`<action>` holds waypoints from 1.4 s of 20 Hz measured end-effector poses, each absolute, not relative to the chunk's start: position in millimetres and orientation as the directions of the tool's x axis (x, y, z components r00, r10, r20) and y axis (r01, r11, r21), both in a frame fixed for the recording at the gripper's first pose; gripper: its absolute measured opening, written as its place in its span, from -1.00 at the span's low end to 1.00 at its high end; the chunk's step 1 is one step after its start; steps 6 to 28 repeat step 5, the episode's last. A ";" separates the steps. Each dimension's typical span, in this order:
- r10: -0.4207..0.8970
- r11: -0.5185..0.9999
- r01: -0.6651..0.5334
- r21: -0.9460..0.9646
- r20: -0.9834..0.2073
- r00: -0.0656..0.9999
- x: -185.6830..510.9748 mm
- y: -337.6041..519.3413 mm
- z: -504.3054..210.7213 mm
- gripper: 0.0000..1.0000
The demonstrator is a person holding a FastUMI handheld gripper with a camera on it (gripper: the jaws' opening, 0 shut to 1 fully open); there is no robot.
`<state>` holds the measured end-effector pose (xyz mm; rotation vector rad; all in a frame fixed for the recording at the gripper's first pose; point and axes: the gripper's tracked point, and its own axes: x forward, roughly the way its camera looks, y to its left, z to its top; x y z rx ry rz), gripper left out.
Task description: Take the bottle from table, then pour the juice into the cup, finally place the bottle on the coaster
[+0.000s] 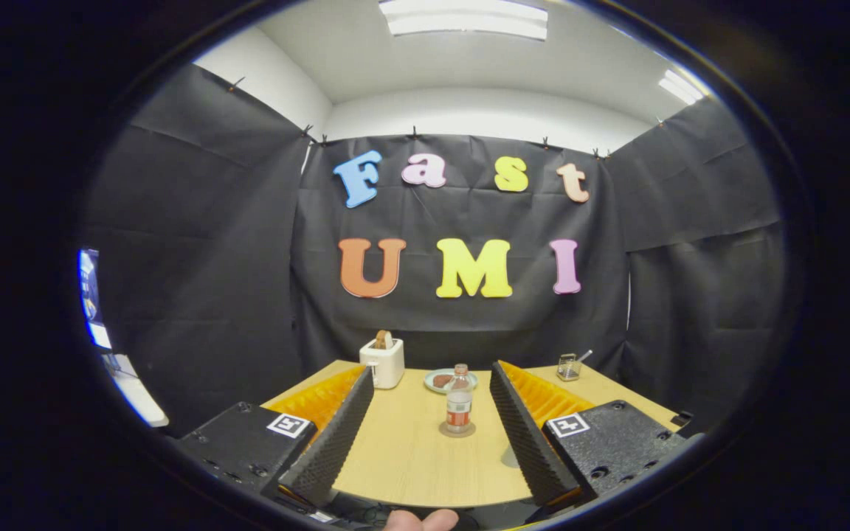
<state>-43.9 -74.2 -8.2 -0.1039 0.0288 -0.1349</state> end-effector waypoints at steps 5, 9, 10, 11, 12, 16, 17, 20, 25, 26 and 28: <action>-0.130 0.987 0.128 -0.096 -0.018 0.991 -41.2 -80.9 -9.2 1.00; -0.130 0.987 0.128 -0.096 -0.018 0.991 -41.2 -80.9 -9.2 1.00; -0.130 0.987 0.128 -0.096 -0.018 0.991 -41.2 -80.9 -9.2 1.00; -0.130 0.987 0.128 -0.096 -0.018 0.991 -41.2 -80.9 -9.2 1.00; -0.130 0.987 0.128 -0.096 -0.018 0.991 -41.2 -80.9 -9.2 1.00; -0.130 0.987 0.128 -0.096 -0.018 0.991 -41.2 -80.9 -9.2 1.00; -0.130 0.987 0.128 -0.096 -0.018 0.991 -41.2 -80.9 -9.2 1.00; -0.130 0.987 0.128 -0.096 -0.018 0.991 -41.2 -80.9 -9.2 1.00; -0.130 0.987 0.128 -0.096 -0.018 0.991 -41.2 -80.9 -9.2 1.00; -0.130 0.987 0.128 -0.096 -0.018 0.991 -41.2 -80.9 -9.2 1.00; -0.130 0.987 0.128 -0.096 -0.018 0.991 -41.2 -80.9 -9.2 1.00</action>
